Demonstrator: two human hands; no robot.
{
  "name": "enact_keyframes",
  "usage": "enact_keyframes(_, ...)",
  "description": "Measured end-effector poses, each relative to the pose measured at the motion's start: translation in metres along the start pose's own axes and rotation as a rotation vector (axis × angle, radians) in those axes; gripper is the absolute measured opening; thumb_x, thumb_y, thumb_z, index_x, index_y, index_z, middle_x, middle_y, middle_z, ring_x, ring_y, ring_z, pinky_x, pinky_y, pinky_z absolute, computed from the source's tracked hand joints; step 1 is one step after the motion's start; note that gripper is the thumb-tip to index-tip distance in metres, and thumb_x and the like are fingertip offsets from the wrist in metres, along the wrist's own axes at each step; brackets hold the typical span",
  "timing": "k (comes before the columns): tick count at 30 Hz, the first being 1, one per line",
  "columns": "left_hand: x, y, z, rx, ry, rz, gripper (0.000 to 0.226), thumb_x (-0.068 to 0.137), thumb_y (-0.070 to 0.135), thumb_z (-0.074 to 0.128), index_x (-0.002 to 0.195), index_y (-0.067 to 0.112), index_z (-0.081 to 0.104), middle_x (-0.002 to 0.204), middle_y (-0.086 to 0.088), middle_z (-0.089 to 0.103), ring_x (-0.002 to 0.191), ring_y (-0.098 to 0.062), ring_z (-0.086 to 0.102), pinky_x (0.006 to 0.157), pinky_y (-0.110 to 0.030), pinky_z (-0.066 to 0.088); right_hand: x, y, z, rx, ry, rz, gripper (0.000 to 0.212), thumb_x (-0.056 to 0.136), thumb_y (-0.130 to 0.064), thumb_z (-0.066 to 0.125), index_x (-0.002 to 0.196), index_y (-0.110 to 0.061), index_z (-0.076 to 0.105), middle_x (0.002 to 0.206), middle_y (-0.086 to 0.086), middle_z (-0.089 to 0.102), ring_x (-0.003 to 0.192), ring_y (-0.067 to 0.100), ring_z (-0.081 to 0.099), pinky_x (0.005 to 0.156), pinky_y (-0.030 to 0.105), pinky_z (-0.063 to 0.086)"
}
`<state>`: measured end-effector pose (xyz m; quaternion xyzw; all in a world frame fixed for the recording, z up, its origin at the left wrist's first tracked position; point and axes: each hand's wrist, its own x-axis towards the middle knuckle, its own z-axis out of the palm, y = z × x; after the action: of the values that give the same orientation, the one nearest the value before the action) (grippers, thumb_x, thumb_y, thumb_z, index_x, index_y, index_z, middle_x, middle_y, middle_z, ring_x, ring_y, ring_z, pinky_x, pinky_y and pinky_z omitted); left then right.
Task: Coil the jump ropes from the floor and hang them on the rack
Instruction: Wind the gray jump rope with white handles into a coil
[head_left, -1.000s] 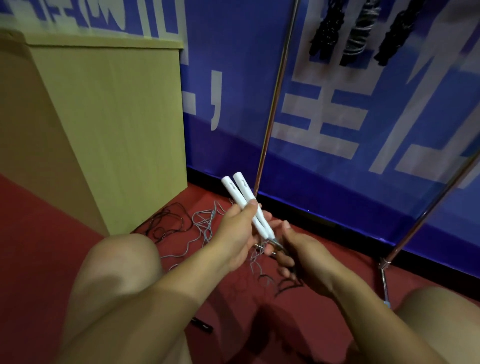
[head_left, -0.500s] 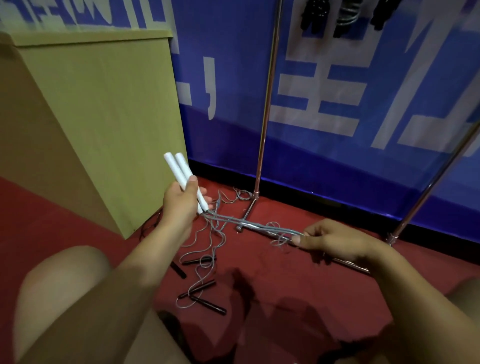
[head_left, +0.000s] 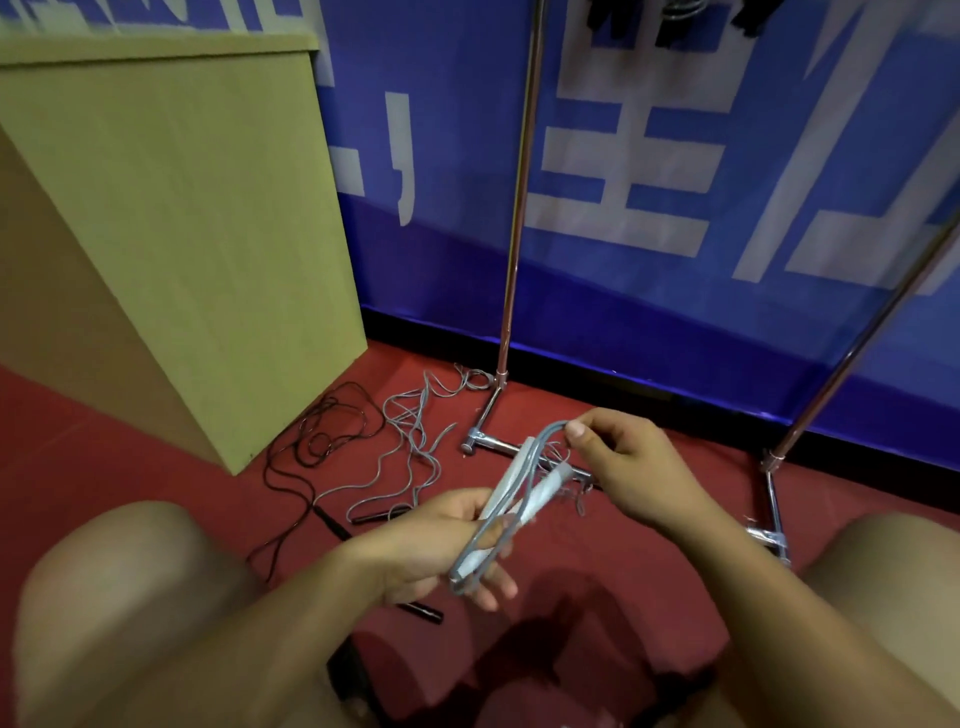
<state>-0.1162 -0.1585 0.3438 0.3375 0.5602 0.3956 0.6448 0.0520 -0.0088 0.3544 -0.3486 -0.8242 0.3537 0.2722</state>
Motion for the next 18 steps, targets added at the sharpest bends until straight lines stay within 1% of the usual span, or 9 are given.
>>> enact_keyframes(2,0.003,0.001,0.0,0.087,0.047,-0.015,0.017,0.1,0.02,0.058,0.116,0.014,0.057,0.086,-0.006,0.07,0.058,-0.019,0.065,0.044,-0.023,0.046,0.001,0.001,0.005,-0.041,0.017,-0.011,0.025,0.097,-0.03,0.057,0.074,-0.022,0.064,0.058,-0.013,0.059,0.054,-0.002,0.051,0.056,0.019,0.039)
enact_keyframes(4,0.006,0.0,0.001,0.136,0.07,-0.012,0.016,0.1,0.018,0.057,0.116,0.015,0.058,0.081,-0.003,0.072,0.05,-0.013,0.057,0.041,-0.021,0.038,0.0,0.004,0.009,-0.075,0.032,-0.002,0.024,0.096,-0.032,0.057,0.074,-0.025,0.063,0.061,-0.01,0.061,0.057,-0.002,0.052,0.057,0.018,0.039)
enact_keyframes(7,0.011,-0.003,0.005,0.095,0.127,-0.013,0.01,0.1,0.024,0.056,0.105,0.016,0.059,0.066,0.003,0.057,0.043,-0.008,0.04,0.039,-0.02,0.028,0.001,0.009,0.011,-0.104,0.069,0.033,0.025,0.096,-0.032,0.059,0.072,-0.024,0.063,0.059,-0.008,0.06,0.057,-0.002,0.051,0.057,0.018,0.037)
enact_keyframes(9,0.014,-0.003,0.004,0.0,0.177,-0.009,0.025,0.101,0.037,0.053,0.105,0.014,0.061,0.062,0.004,0.05,0.042,-0.008,0.034,0.039,-0.019,0.025,0.002,0.012,0.011,-0.109,0.097,0.05,0.025,0.096,-0.032,0.059,0.073,-0.022,0.064,0.057,-0.008,0.057,0.056,-0.004,0.049,0.055,0.015,0.035)
enact_keyframes(11,0.017,-0.003,0.001,-0.038,0.222,0.008,0.041,0.1,0.047,0.05,0.11,0.012,0.068,0.059,0.005,0.047,0.043,-0.009,0.034,0.039,-0.019,0.029,0.001,0.013,0.011,-0.09,0.115,0.074,0.025,0.096,-0.032,0.059,0.073,-0.022,0.063,0.057,-0.008,0.056,0.056,-0.005,0.05,0.055,0.014,0.036)
enact_keyframes(12,0.018,-0.002,0.001,-0.036,0.235,0.018,0.042,0.1,0.047,0.05,0.11,0.011,0.069,0.057,0.005,0.047,0.043,-0.01,0.038,0.039,-0.02,0.033,0.001,0.013,0.011,-0.086,0.118,0.078,0.025,0.095,-0.033,0.059,0.073,-0.023,0.063,0.058,-0.008,0.057,0.056,-0.005,0.05,0.055,0.014,0.036)
enact_keyframes(14,0.018,-0.001,0.002,-0.024,0.215,0.01,0.033,0.102,0.036,0.051,0.111,0.008,0.066,0.056,0.004,0.051,0.047,-0.013,0.052,0.043,-0.024,0.046,0.0,0.012,0.012,-0.065,0.118,0.074,0.025,0.096,-0.033,0.059,0.074,-0.022,0.063,0.058,-0.008,0.059,0.054,-0.004,0.052,0.054,0.015,0.037)
enact_keyframes(16,0.014,0.003,0.004,-0.035,0.121,-0.03,0.022,0.103,0.026,0.053,0.113,0.008,0.061,0.067,0.0,0.064,0.061,-0.021,0.067,0.052,-0.028,0.056,-0.001,0.009,0.013,-0.028,0.096,0.046,0.024,0.096,-0.03,0.059,0.074,-0.022,0.064,0.058,-0.007,0.061,0.051,-0.004,0.052,0.053,0.015,0.038)
enact_keyframes(18,0.011,0.005,0.005,0.011,0.052,-0.068,0.023,0.102,0.026,0.054,0.116,0.008,0.06,0.087,-0.005,0.073,0.067,-0.02,0.069,0.051,-0.025,0.053,-0.002,0.006,0.016,-0.01,0.069,0.017,0.022,0.096,-0.029,0.059,0.075,-0.024,0.065,0.062,-0.004,0.064,0.054,-0.003,0.053,0.056,0.017,0.041)
